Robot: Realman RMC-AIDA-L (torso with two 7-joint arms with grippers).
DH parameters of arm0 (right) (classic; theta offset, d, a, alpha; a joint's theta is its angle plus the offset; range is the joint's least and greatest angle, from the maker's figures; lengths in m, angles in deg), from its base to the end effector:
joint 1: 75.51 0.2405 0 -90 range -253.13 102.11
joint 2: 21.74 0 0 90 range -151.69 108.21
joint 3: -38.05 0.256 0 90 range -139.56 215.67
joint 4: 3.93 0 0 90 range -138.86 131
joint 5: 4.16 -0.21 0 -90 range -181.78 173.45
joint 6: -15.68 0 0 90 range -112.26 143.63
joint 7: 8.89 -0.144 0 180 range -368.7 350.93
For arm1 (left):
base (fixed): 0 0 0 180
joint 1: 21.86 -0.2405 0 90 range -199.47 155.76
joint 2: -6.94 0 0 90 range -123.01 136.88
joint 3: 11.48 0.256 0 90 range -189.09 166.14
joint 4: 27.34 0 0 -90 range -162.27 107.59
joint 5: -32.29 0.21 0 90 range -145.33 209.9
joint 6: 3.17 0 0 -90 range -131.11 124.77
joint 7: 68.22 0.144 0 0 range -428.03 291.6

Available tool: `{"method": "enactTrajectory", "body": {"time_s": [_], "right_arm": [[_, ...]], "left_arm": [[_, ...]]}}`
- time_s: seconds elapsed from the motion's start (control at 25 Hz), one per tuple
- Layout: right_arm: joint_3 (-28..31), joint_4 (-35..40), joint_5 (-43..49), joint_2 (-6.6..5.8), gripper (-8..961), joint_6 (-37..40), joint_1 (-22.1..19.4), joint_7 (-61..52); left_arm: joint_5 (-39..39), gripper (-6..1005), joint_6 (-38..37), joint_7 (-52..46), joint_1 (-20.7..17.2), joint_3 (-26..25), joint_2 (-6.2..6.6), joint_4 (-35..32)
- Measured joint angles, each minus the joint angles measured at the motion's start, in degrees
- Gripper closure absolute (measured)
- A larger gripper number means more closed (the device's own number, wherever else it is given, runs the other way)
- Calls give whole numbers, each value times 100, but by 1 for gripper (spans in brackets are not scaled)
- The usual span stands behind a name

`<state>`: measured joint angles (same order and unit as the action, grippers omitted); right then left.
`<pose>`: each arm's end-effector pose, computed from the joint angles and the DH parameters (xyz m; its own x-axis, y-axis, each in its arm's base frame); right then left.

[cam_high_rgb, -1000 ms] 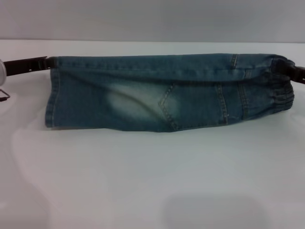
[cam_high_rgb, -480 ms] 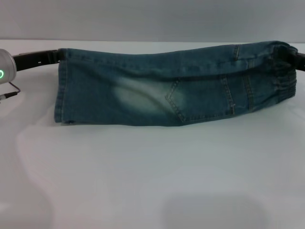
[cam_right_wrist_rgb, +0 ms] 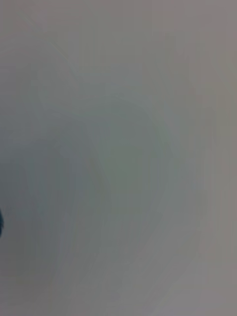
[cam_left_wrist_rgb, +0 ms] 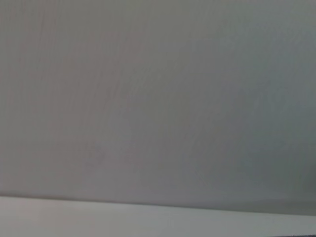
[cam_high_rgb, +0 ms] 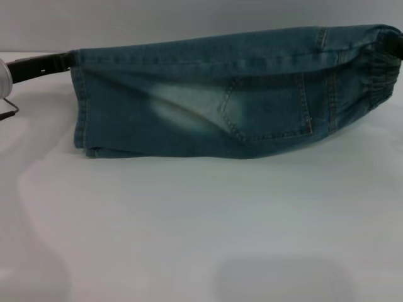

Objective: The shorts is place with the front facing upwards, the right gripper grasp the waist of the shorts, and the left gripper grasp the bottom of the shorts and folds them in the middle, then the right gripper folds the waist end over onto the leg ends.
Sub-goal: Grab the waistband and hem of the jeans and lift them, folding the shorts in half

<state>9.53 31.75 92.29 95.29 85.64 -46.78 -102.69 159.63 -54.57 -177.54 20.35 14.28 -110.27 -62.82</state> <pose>0.3058 0.3780 0.0760 0.3664 -0.3483 -0.8628 -0.8832 -0.4218 -0.2048 -0.2898 0.4412 0.0540 0.4919 0.5566 0.6695 0.8693 -0.2715 -0.4130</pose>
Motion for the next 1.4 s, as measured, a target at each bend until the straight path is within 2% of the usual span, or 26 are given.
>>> {"method": "enactTrajectory", "body": {"time_s": [0.32,0.4,0.68,1.2,1.4], "right_arm": [[-13,-17,-5,12,944,-635,56,28],[-42,-103,-1,34,944,-980,150,63],[-54,-414,16,18,943,-1485,370,145],[-227,-740,69,34,932,-2556,642,145],[-268,-747,71,39,765,-2577,645,144]], "left_arm": [[-157,921,107,230,130,40,-35,51],[-192,921,214,245,163,164,-40,111],[-292,920,635,278,209,554,-62,374],[-736,917,921,743,184,656,-65,902],[-782,916,1025,821,212,672,-89,996]]}}
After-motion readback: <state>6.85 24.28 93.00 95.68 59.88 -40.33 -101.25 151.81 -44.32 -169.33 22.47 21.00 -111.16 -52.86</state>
